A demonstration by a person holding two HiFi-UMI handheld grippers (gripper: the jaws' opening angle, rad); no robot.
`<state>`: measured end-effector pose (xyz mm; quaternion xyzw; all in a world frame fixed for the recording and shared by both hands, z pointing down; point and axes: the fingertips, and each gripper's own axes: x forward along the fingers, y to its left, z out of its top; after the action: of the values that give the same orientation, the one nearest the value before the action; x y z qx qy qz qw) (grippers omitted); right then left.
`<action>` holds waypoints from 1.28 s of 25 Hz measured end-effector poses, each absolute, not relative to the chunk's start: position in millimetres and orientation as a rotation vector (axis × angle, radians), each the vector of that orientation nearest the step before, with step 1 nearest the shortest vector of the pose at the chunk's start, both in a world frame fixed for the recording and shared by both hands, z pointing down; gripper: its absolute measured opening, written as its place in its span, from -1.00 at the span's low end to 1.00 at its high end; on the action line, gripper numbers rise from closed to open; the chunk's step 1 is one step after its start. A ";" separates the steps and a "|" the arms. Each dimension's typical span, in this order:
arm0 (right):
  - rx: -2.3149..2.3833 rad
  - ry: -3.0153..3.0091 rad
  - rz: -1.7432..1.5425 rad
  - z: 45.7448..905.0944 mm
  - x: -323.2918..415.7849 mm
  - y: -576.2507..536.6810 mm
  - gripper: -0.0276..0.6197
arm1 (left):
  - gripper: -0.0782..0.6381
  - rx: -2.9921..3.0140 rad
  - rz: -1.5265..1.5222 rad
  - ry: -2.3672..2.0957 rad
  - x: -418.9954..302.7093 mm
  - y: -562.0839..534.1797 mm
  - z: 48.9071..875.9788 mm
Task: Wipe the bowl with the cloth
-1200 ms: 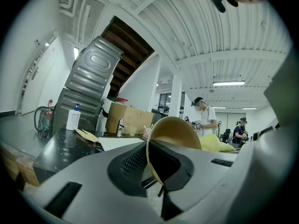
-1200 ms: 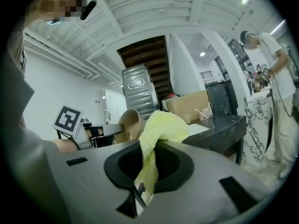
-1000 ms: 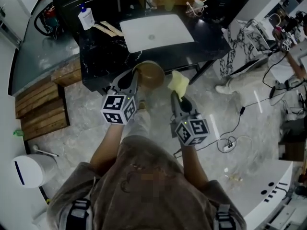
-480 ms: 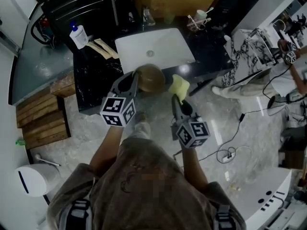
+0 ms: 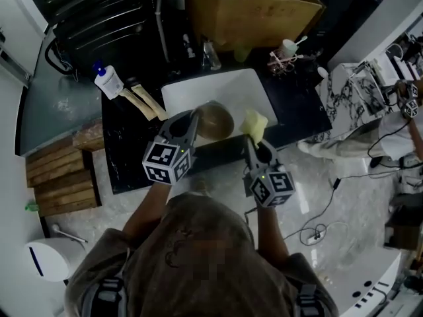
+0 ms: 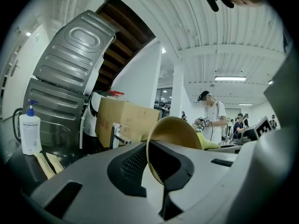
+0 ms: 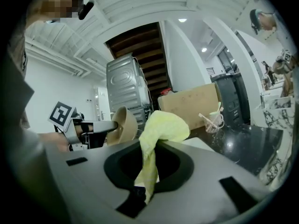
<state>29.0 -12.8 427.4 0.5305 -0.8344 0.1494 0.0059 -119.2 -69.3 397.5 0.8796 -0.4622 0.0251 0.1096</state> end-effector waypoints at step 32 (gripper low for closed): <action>0.606 -2.705 -0.164 417.9 -1.8 -159.7 -0.82 | -0.73 2.519 0.283 -1.189 -72.5 -141.9 429.2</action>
<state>-1.8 -159.7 417.9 0.2147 -0.9580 -0.0579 0.1812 -72.5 -141.9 429.2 0.8866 -0.4186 0.0995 0.1699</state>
